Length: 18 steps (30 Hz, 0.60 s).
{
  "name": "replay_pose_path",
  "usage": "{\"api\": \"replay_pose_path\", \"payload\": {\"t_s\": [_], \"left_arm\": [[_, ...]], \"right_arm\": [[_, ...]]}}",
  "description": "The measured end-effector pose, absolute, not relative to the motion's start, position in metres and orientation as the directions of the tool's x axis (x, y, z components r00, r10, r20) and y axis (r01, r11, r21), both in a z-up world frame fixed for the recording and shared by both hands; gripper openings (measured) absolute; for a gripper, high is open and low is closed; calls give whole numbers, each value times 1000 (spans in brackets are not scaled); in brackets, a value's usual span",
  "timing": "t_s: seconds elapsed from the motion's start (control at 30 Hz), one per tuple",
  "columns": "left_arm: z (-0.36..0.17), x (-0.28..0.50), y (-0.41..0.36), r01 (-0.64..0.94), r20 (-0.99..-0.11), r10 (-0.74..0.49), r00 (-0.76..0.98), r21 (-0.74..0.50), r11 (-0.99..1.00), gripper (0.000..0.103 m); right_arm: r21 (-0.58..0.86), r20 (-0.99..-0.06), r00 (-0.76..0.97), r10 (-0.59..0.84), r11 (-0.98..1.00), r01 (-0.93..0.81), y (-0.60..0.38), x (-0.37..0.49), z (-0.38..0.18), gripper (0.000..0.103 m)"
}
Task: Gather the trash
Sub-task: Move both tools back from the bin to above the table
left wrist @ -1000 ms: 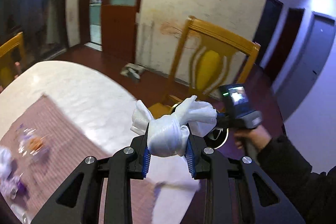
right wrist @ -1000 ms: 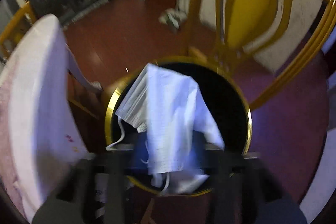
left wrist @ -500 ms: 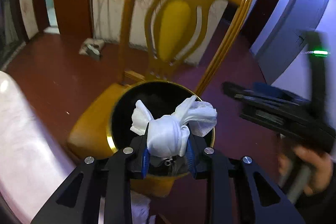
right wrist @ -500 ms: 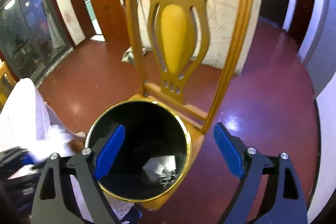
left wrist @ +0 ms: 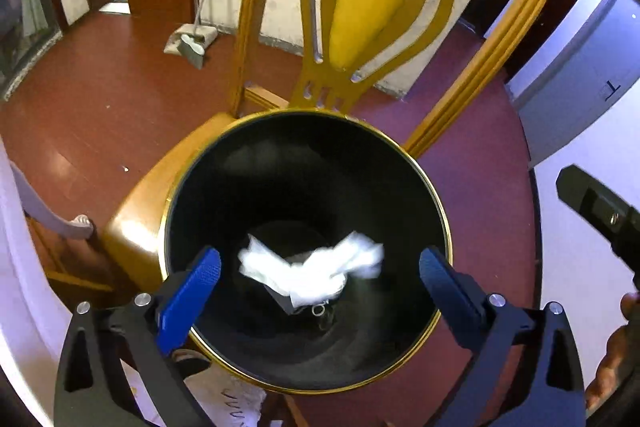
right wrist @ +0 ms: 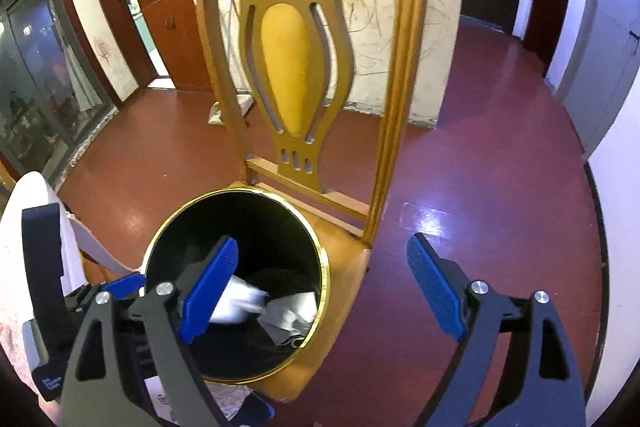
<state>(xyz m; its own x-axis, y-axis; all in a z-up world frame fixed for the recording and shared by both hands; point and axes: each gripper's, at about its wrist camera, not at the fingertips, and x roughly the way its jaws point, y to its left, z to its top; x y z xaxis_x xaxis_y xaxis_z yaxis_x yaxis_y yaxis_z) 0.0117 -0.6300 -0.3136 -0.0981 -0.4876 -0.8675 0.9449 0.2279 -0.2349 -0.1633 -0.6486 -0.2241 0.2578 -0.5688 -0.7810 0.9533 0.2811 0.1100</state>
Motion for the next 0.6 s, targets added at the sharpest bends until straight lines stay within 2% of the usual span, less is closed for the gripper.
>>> {"api": "replay_pose_path", "payload": {"t_s": [0.4,0.6], "left_arm": [[-273,15,-606,929,-812,-581,-49,-250,272,97],[-226,17,-572,932,-756,-650,69,-184,313,97]], "right_arm": [[107,-735,274,-620,293,950,-635,-163,-194,86],[123,-688,304,-658,307,944,-616,-163,-166,89]]}}
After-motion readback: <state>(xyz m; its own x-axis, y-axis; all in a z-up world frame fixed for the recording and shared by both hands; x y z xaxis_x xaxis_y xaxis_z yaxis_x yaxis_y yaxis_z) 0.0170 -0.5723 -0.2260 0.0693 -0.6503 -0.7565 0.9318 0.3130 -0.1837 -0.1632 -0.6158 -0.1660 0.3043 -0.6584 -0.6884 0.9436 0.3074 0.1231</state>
